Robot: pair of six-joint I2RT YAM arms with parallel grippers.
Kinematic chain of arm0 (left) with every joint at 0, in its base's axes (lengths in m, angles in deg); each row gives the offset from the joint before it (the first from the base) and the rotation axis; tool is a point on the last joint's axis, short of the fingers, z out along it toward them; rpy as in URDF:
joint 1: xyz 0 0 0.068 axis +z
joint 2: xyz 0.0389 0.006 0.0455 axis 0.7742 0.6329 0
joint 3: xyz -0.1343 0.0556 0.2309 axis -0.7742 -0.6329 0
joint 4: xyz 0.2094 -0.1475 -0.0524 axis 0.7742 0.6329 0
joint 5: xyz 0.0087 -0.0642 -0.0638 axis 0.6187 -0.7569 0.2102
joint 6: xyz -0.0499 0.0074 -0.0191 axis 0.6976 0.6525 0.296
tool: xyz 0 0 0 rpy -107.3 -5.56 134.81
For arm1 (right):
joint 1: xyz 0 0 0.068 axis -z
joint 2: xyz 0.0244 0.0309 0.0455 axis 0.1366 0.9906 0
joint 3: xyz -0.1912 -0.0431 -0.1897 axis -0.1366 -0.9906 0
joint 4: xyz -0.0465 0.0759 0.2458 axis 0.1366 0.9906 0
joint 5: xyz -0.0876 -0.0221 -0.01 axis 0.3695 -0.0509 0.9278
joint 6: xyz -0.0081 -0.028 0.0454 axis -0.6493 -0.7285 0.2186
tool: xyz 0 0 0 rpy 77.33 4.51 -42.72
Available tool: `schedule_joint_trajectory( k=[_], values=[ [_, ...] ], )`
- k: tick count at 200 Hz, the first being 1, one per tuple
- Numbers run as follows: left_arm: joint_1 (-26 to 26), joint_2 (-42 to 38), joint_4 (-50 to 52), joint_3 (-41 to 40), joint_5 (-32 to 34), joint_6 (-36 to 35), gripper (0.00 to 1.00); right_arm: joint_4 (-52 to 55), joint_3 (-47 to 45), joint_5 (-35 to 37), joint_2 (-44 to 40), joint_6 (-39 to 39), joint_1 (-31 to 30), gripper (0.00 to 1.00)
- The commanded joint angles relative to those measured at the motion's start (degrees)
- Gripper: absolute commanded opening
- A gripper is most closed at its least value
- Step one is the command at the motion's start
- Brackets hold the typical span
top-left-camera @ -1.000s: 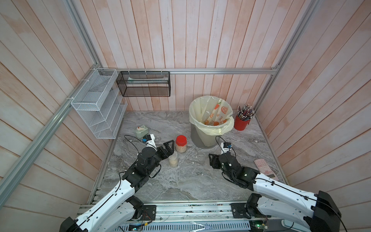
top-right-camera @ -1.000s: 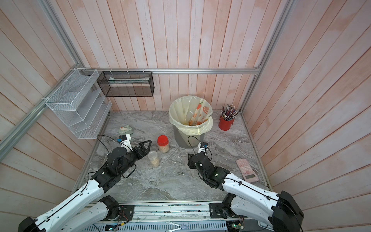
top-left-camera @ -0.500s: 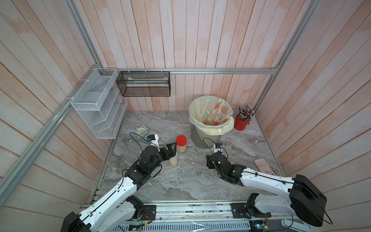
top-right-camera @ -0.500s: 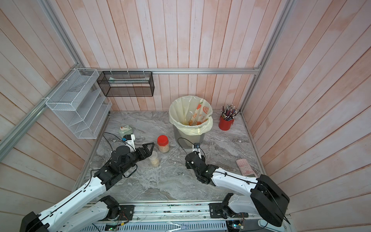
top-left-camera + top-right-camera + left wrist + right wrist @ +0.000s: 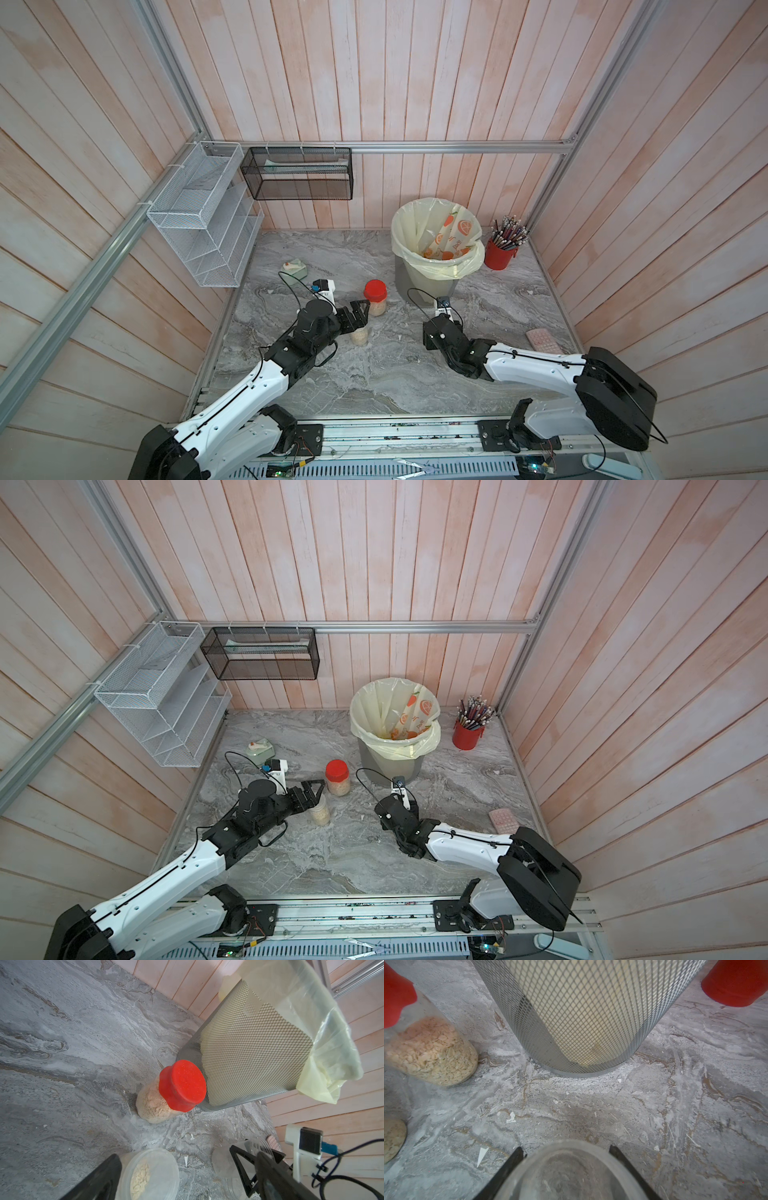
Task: Empty expired oatmeal from jars
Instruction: Place the jar at the center of the board.
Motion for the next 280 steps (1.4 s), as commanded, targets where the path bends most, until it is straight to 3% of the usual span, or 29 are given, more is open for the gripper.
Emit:
schedule_joint_trajectory(
  k=[1,53,100,119,162,207,242,280],
  values=[
    [0.2,-1.1,0.0,0.6,-0.1,-2.0,1.0,-0.4,0.3,2.2,0.8,-0.3,-0.8,0.47],
    [0.3,-2.0,0.5,1.1,-1.7,-8.8,1.0,1.0,0.0,2.7,1.4,1.4,-2.0,0.71],
    [0.3,-6.4,-0.7,-1.2,1.4,-9.1,1.0,2.0,0.6,3.0,1.4,2.9,-2.7,0.85],
    [0.3,-7.3,-0.8,-2.0,2.0,-9.2,1.0,2.1,1.1,2.8,1.6,3.2,-2.8,0.98],
    [0.2,-8.1,-1.1,-2.7,1.0,-11.6,1.0,2.4,2.8,3.1,-0.4,2.2,-3.7,0.98],
    [0.3,-12.7,0.3,-5.0,8.5,-11.7,1.0,6.2,6.4,4.0,-4.2,-0.7,-4.1,0.98],
    [0.3,-11.7,0.9,-4.4,9.4,-14.1,1.0,8.5,8.5,4.9,-7.2,-2.7,-4.1,0.98],
    [0.3,-10.3,2.5,-2.9,8.9,-13.4,1.0,10.1,12.3,0.2,-7.7,-4.2,-4.1,0.98]
  ],
)
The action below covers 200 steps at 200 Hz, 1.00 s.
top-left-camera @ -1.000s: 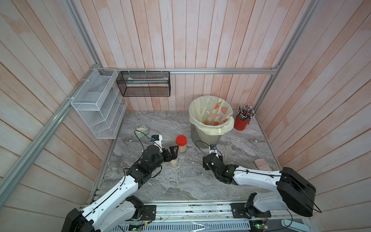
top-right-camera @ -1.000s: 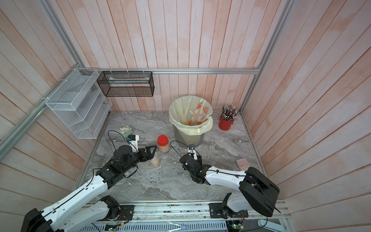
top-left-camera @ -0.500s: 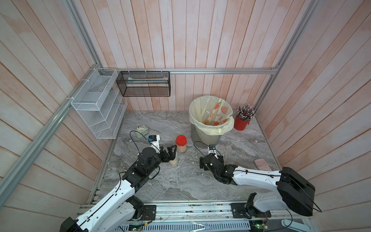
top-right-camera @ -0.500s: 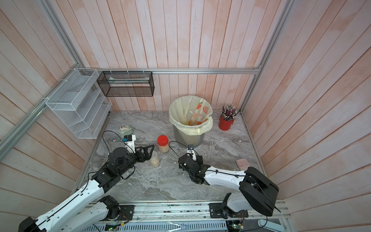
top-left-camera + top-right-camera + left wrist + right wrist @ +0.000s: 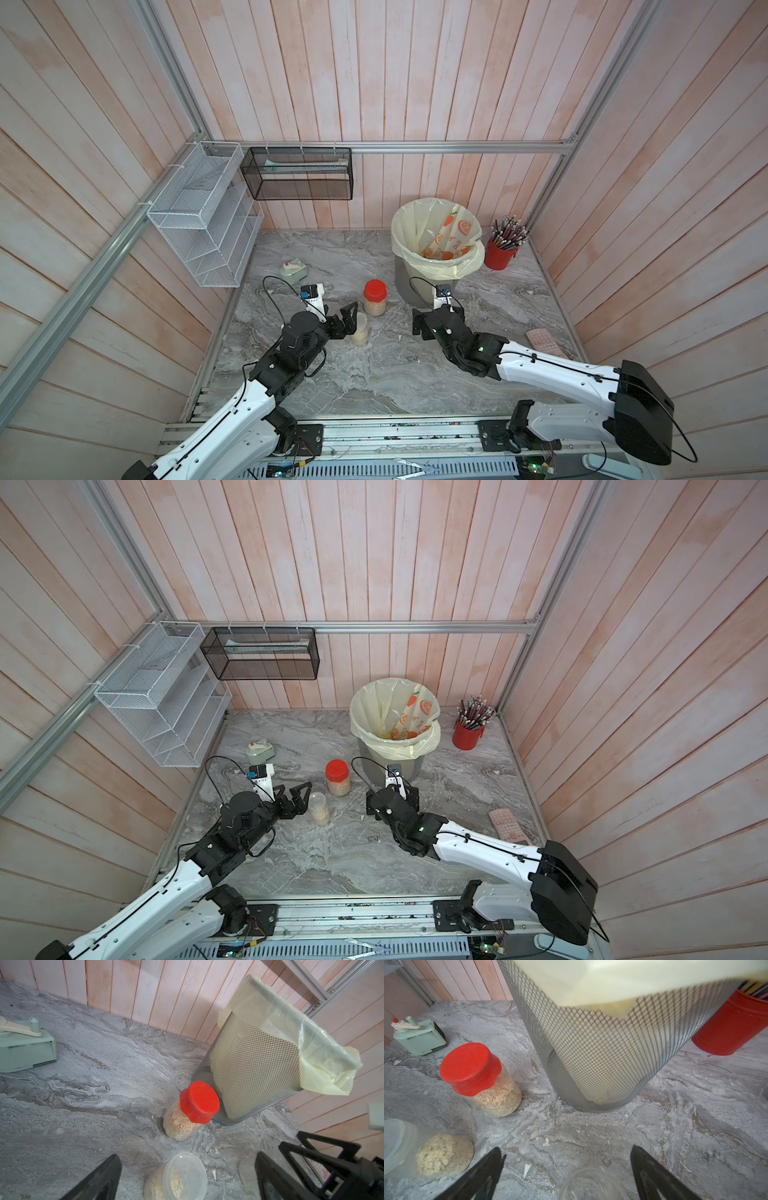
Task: Empty expired oatmeal from jars
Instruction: Place the jar at the center of the board, then pick up the jar from the center of the board.
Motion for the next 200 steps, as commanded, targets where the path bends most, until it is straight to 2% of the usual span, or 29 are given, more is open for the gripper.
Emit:
schedule_joint_trajectory(
  k=[1,77,103,141,200],
  values=[
    [0.3,0.3,1.7,1.4,1.1,-0.6,1.0,2.6,3.0,-2.7,-0.3,-2.0,-0.5,0.98],
    [0.3,-4.6,9.6,2.1,8.8,-0.1,1.0,2.6,13.2,-14.0,10.4,-6.3,-0.7,0.98],
    [0.3,-6.6,8.4,-2.0,8.5,1.8,1.0,-0.3,13.3,-18.7,13.0,-7.7,-1.1,0.98],
    [0.4,-12.9,9.8,-6.4,9.4,4.6,1.0,-1.5,15.1,-20.7,17.1,-9.3,-2.9,0.98],
    [0.4,-19.4,15.8,-8.4,9.8,7.4,1.0,-3.1,16.6,-24.9,22.3,-10.4,-3.7,0.96]
  ],
)
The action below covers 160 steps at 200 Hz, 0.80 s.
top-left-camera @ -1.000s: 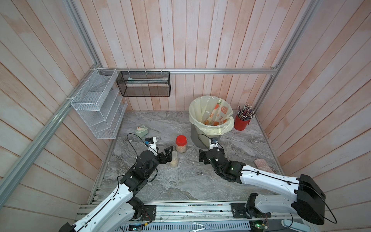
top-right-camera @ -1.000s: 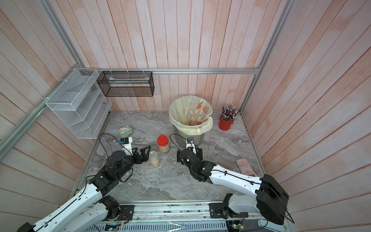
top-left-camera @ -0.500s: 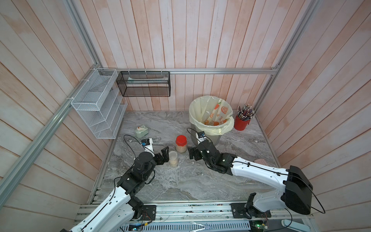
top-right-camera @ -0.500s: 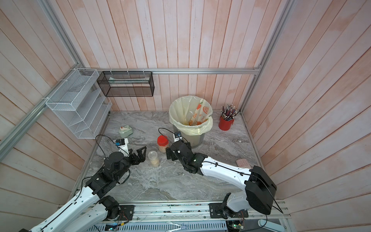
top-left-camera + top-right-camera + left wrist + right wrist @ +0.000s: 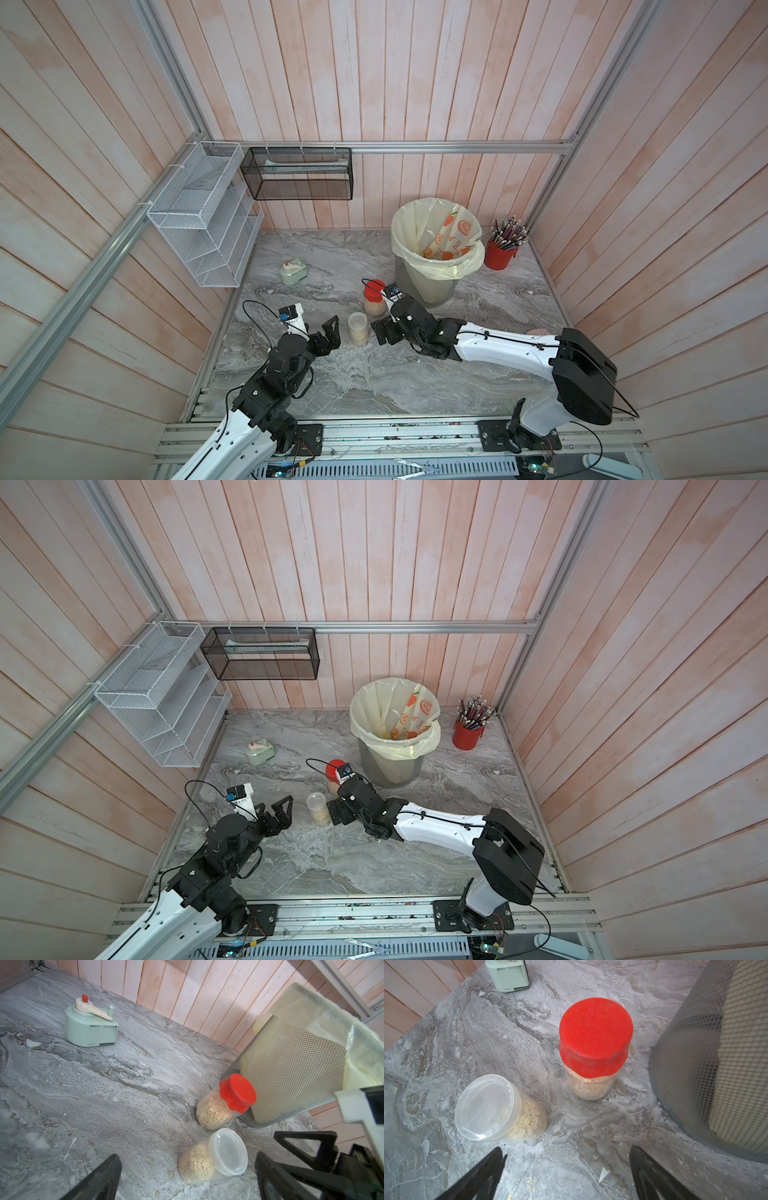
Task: Empty expired oatmeal from jars
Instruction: Pick up the jar from the center of the board.
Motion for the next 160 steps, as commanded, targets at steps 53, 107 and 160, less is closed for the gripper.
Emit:
schedule_joint_trajectory(
  k=[53,107,160],
  values=[
    [0.2,-5.5,5.4,-2.8,2.2,4.7,1.0,-3.8,4.8,-4.0,6.0,-3.7,-3.1,0.96],
    [0.2,-6.1,4.8,-4.8,1.6,6.9,1.0,-3.7,8.9,-3.6,10.7,-5.3,-3.2,0.95],
    [0.3,-7.2,4.7,-5.0,1.7,6.6,1.0,-3.3,12.8,-4.0,15.4,-6.5,-3.3,0.9]
  ],
)
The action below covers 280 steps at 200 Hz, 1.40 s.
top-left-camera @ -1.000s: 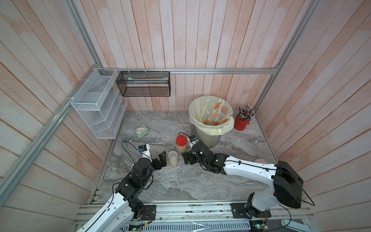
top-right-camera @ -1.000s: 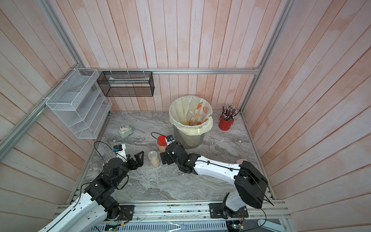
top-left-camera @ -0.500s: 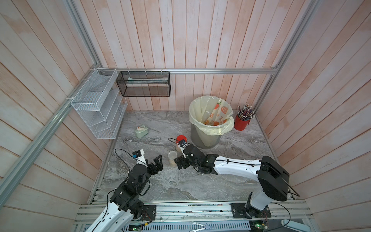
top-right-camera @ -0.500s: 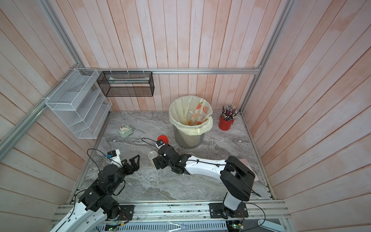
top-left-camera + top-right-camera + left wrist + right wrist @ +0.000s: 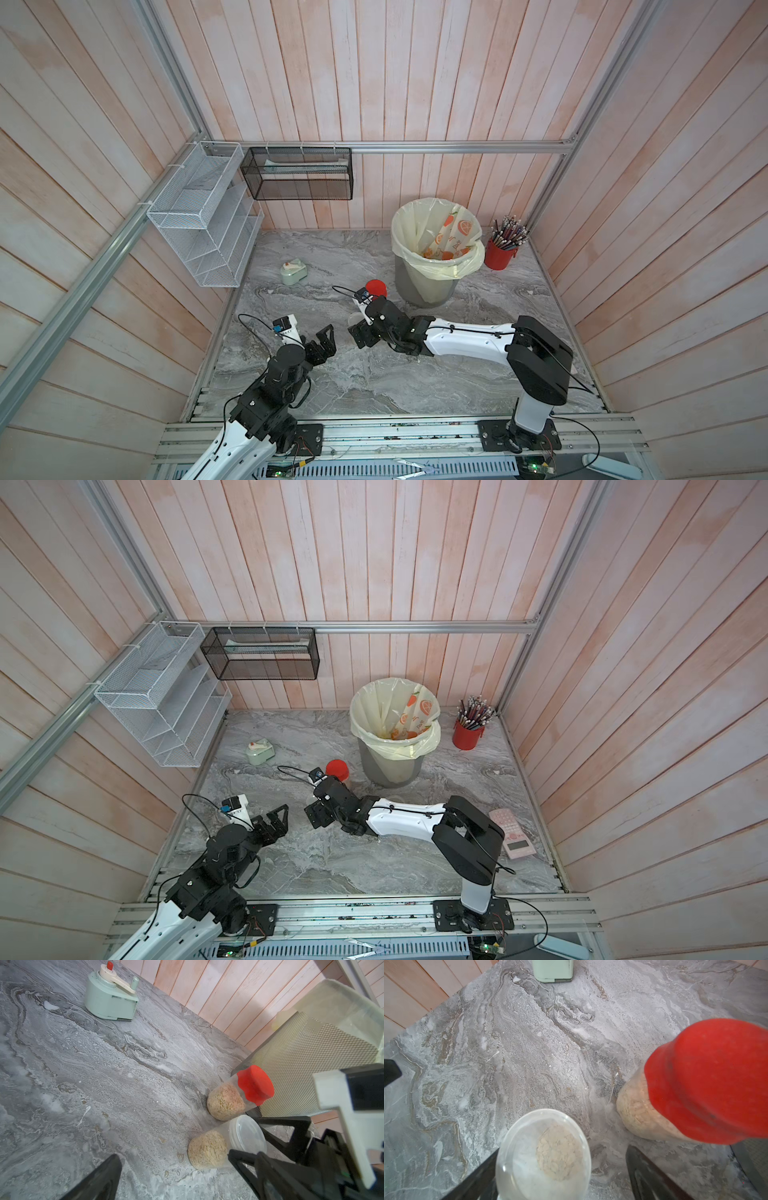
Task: Empty expired oatmeal from jars
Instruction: Pick up the jar from the center of the board.
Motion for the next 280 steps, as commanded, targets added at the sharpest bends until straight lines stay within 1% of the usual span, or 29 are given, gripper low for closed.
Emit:
schedule_joint_trajectory(
  k=[1,30,50,121,179,216,252,280],
  values=[
    [0.2,-0.6,0.1,-0.3,0.5,0.0,1.0,-0.1,2.0,-0.2,1.6,-1.1,-0.3,0.9],
    [0.3,-0.6,-0.2,-0.3,0.3,-0.1,1.0,-1.0,2.3,0.6,2.5,-1.0,-0.3,0.87],
    [0.2,-0.6,-0.4,-0.4,0.1,-0.1,1.0,-1.8,2.4,0.7,2.9,-1.1,-0.3,0.83],
    [0.2,-0.7,-1.0,-0.2,-0.5,-0.5,1.0,-2.9,2.6,0.0,4.4,-1.0,-0.2,0.74],
    [0.2,-1.7,-0.2,0.1,-0.7,-1.3,1.0,-3.6,2.2,-0.8,4.1,-0.4,-0.2,0.53],
    [0.2,-1.9,-1.7,-0.2,-1.5,-2.3,1.0,-3.9,1.3,-2.1,2.0,0.5,-0.2,0.37],
    [0.2,-1.8,-4.6,-0.5,-3.2,-4.1,1.0,-3.0,0.1,-3.4,-2.3,1.4,-0.2,0.34],
    [0.2,-1.3,-7.8,-0.1,-6.1,-6.5,1.0,-1.6,-1.5,-4.1,-6.6,2.3,-0.2,0.33]
  ],
)
